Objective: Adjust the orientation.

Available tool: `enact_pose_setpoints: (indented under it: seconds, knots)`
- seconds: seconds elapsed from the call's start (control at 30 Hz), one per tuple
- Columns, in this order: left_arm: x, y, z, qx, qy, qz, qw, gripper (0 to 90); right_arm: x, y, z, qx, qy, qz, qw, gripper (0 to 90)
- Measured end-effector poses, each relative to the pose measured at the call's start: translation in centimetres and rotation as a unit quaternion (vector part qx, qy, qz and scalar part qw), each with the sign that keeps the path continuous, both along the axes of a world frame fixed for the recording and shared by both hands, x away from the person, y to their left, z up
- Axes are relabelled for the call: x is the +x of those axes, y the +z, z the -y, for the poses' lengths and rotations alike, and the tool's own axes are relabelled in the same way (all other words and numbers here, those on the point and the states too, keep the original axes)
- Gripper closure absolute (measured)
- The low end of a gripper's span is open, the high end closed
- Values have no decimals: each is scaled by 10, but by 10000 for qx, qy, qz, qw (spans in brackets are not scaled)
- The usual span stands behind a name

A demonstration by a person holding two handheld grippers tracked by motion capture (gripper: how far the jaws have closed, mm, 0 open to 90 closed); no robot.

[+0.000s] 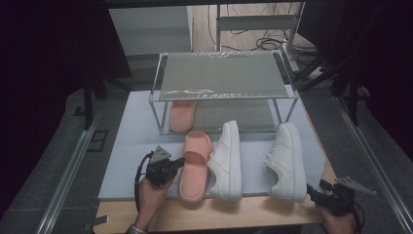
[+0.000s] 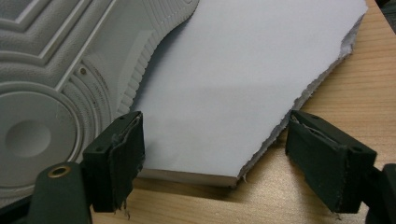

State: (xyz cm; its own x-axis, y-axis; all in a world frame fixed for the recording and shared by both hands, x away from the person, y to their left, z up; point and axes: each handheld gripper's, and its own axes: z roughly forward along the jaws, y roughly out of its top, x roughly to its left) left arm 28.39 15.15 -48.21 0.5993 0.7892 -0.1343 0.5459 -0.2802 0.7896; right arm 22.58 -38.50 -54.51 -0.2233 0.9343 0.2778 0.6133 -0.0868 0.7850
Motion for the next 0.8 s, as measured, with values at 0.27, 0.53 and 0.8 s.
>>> enact_pose_setpoints:
  seconds: [0.27, 0.53, 0.8]
  knots:
    - [7, -13, 13, 178, -49, -86, 9998, 896, 0, 0, 0, 2, 5, 3, 10000, 197]
    - [7, -11, 5, 347, 83, -29, 9994, 897, 0, 0, 0, 1, 5, 4, 10000, 197]
    - [8, -8, -10, 388, 280, 4, 9989, 897, 0, 0, 0, 0, 5, 3, 10000, 197]
